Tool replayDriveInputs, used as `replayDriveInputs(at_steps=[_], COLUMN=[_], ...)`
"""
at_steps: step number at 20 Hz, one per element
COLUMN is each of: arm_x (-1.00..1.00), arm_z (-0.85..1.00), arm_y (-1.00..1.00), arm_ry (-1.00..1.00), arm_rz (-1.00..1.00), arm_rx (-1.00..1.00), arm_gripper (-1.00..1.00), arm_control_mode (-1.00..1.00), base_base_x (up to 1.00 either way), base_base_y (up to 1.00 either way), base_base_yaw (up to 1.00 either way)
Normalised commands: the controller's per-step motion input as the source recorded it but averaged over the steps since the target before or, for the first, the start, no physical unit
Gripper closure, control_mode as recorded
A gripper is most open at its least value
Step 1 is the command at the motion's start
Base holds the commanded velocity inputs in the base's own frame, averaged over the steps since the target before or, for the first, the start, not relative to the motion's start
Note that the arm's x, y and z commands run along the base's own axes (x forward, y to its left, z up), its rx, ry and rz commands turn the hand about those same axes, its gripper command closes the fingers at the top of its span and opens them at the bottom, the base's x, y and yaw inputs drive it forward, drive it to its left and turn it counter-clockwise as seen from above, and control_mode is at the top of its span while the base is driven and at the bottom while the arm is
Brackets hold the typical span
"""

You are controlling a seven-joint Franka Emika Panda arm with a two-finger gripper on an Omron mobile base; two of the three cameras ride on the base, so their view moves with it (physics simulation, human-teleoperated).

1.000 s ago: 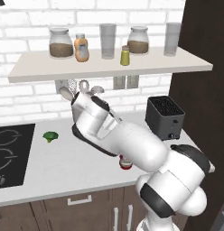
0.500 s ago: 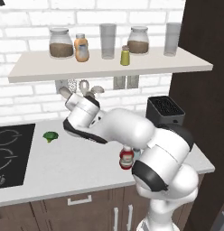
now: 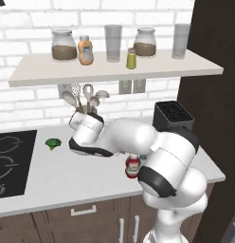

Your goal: Put the shaker and condiment bottle from the counter next to their counterparts in the cabinet.

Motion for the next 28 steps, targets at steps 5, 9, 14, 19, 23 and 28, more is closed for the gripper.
replayDriveInputs(at_steps=[5, 9, 14, 19, 23, 28], arm_x=[0.00, -0.05, -0.08, -0.01, -0.04, -0.20], arm_z=[-0.26, -0.22, -0.50, -0.08, -0.02, -0.26], arm_y=[-0.01, 0.00, -0.18, -0.11, 0.00, -0.06], arm_ry=[0.00, -0.01, 0.00, 0.00, 0.00, -0.01], arm_rz=[0.00, -0.03, -0.07, -0.04, 0.00, 0.00], arm_rx=[-0.15, 0.00, -0.04, -0.01, 0.00, 0.00], arm_gripper=[-1.00, -1.00, -1.00, -1.00, -1.00, -1.00], arm_control_mode=[-1.00, -1.00, -1.00, -1.00, -1.00, -1.00], base_base_x=[0.00, 0.00, 0.00, 0.00, 0.00, 0.00], base_base_y=[0.00, 0.00, 0.00, 0.00, 0.00, 0.00], base_base_yaw=[0.00, 0.00, 0.00, 0.00, 0.00, 0.00])
